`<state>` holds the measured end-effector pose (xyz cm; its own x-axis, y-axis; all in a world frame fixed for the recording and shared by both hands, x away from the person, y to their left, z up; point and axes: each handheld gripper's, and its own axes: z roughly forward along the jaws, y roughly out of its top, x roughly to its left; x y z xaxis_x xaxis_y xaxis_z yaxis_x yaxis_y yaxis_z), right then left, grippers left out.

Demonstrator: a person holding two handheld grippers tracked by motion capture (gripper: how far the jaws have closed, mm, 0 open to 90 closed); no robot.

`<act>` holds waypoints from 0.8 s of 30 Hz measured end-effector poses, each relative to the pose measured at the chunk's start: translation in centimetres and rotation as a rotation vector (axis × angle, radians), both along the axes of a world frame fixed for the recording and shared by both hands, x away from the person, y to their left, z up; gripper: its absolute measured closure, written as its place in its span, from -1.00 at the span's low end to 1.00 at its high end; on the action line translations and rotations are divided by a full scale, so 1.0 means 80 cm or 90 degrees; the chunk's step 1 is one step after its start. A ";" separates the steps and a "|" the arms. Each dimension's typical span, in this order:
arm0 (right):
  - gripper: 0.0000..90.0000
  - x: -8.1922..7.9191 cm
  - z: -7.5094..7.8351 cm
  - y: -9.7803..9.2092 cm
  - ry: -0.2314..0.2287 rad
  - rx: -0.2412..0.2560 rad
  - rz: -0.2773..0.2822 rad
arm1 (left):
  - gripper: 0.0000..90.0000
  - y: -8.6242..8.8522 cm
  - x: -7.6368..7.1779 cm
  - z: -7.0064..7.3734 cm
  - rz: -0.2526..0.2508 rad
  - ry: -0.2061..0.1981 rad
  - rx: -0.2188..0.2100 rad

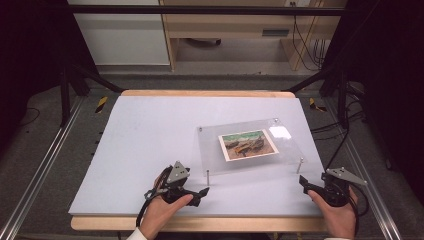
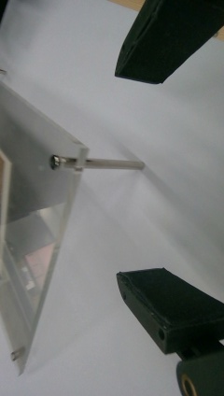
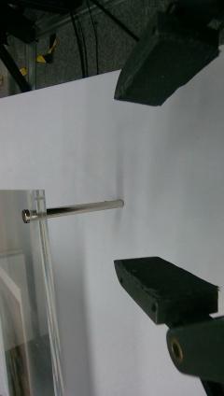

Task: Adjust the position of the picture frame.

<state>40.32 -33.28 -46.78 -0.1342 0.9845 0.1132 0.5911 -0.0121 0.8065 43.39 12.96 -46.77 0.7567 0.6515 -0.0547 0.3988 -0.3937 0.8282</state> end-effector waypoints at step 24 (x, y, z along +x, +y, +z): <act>-0.58 -0.003 0.005 0.017 -0.105 -0.108 0.054 | -0.92 0.024 0.011 0.004 -0.007 -0.058 0.038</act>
<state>40.11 -31.95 -46.35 -0.2206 0.9718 -0.0831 0.4447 0.1760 0.8782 44.25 14.88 -46.45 0.7637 0.6434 0.0536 0.3181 -0.4473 0.8359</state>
